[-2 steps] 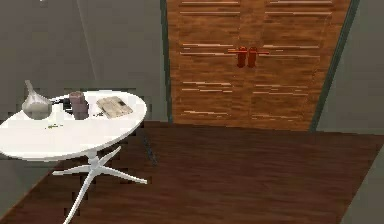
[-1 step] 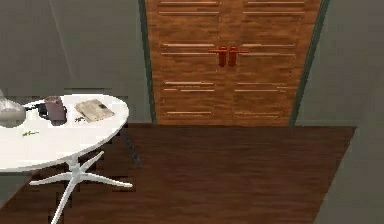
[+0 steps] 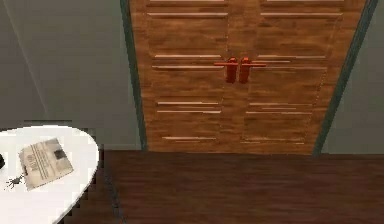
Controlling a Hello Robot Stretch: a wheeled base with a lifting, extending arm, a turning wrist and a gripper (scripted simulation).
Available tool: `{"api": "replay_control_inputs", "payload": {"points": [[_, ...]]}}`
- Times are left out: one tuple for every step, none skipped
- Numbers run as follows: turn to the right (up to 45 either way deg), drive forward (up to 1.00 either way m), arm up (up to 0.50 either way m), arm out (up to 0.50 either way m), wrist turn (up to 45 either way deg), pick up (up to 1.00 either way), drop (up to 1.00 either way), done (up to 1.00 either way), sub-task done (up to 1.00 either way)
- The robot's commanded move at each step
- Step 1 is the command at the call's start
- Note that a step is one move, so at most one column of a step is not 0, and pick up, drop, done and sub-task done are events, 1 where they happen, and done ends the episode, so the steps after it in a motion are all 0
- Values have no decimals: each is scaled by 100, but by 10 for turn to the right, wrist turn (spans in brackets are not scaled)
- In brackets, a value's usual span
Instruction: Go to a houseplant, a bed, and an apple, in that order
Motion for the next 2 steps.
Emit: {"api": "replay_control_inputs", "payload": {"points": [[240, 0, 0, 0, 0, 0, 0, 0, 0], [0, 30, 0, 0, 0, 0, 0, 0, 0]]}}
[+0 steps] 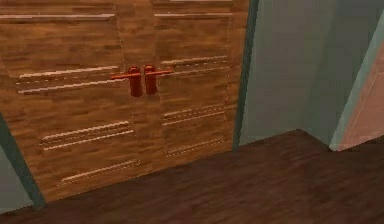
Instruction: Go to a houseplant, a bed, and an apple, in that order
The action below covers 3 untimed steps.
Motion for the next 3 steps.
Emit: {"api": "replay_control_inputs", "payload": {"points": [[450, 0, 0, 0, 0, 0, 0, 0, 0], [30, 0, 0, 0, 0, 0, 0, 0, 0], [-240, 0, 0, 0, 0, 0, 0, 0, 0]]}}
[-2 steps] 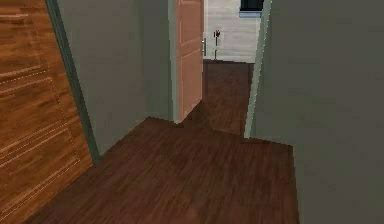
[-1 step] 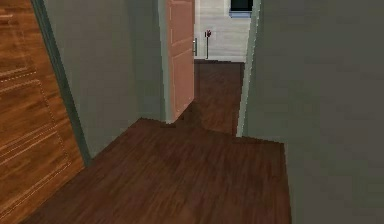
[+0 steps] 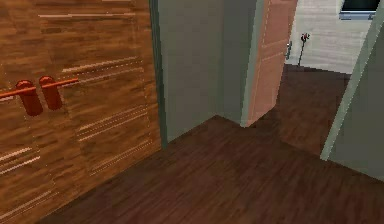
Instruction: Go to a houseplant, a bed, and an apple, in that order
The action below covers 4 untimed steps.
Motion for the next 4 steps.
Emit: {"api": "replay_control_inputs", "payload": {"points": [[0, 20, 0, 0, 0, 0, 0, 0, 0], [240, 0, 0, 0, 0, 0, 0, 0, 0], [0, 100, 0, 0, 0, 0, 0, 0, 0], [30, 0, 0, 0, 0, 0, 0, 0, 0]]}}
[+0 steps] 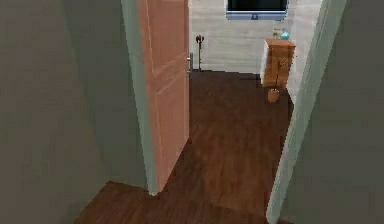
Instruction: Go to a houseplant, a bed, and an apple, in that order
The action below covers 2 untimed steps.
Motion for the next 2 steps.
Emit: {"api": "replay_control_inputs", "payload": {"points": [[0, 95, 0, 0, 0, 0, 0, 0, 0], [180, 0, 0, 0, 0, 0, 0, 0, 0]]}}
